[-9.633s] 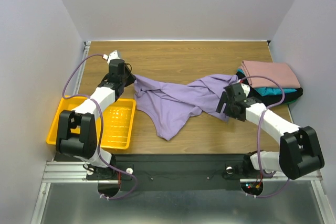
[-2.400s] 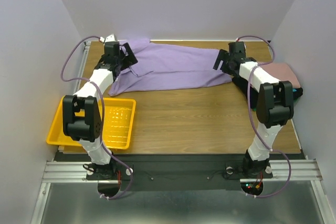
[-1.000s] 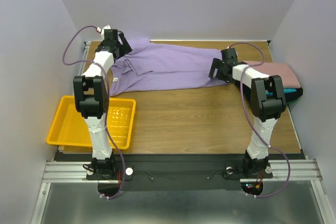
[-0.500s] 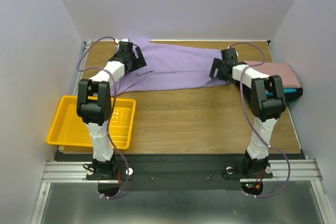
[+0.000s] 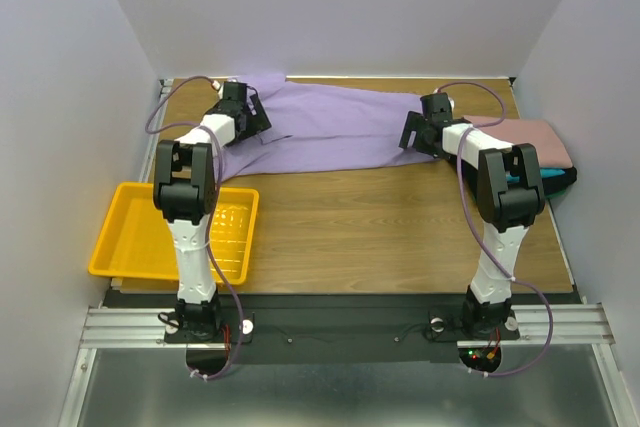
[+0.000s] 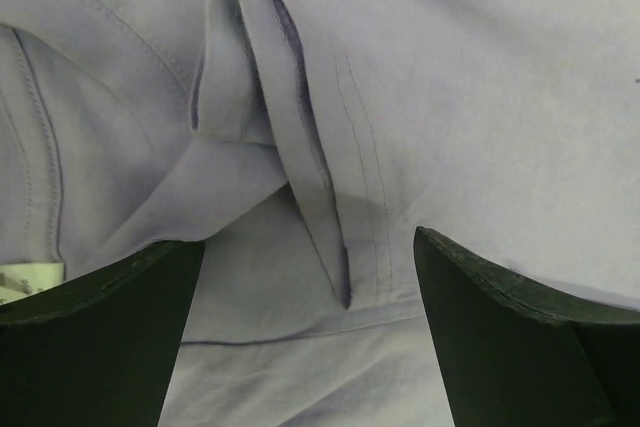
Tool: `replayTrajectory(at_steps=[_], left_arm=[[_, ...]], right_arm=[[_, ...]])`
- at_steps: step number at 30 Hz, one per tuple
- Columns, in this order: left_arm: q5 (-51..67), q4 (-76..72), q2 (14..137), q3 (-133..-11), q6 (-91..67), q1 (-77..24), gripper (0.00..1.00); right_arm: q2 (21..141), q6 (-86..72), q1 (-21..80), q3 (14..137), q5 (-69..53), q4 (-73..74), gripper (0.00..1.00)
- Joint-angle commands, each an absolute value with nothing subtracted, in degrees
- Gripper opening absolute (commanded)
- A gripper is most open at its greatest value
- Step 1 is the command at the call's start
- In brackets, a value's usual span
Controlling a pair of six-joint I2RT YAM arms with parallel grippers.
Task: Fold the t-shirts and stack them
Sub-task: Fold the tshirt
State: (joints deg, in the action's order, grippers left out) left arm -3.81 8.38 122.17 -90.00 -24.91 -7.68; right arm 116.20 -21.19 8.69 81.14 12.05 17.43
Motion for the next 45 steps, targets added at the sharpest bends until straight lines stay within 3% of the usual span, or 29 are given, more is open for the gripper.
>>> replayTrajectory(at_steps=[1,10,15,21,31,45], left_arm=[[-1.4,5.4,124.0,-95.5,-26.0,-4.8,0.98],[-6.2,11.2,131.8,-109.8,-29.3,-0.5,0.99],[-5.2,11.6,129.8,-110.9,-30.9,2.5,0.99],[-4.8,8.9,120.1,-100.3,-29.0,0.6,0.98],[-13.0,6.1,100.7,-72.5,-33.1,0.3,0.98],[-5.3,5.0,102.8,-65.2,-31.7,0.3,0.85]], right_arm=[[115.1,-20.9,8.7,80.9,14.1,16.5,1.0],[114.6,-20.7,8.6,80.9,16.2,16.5,1.0],[114.8,-20.7,8.6,81.4,16.1,16.5,1.0],[114.1,-20.7,8.7,80.9,13.8,16.5,1.0],[109.3,-22.0,8.6,79.5,12.3,16.6,1.0],[102.0,-28.5,8.6,71.1,16.1,16.8,1.0]])
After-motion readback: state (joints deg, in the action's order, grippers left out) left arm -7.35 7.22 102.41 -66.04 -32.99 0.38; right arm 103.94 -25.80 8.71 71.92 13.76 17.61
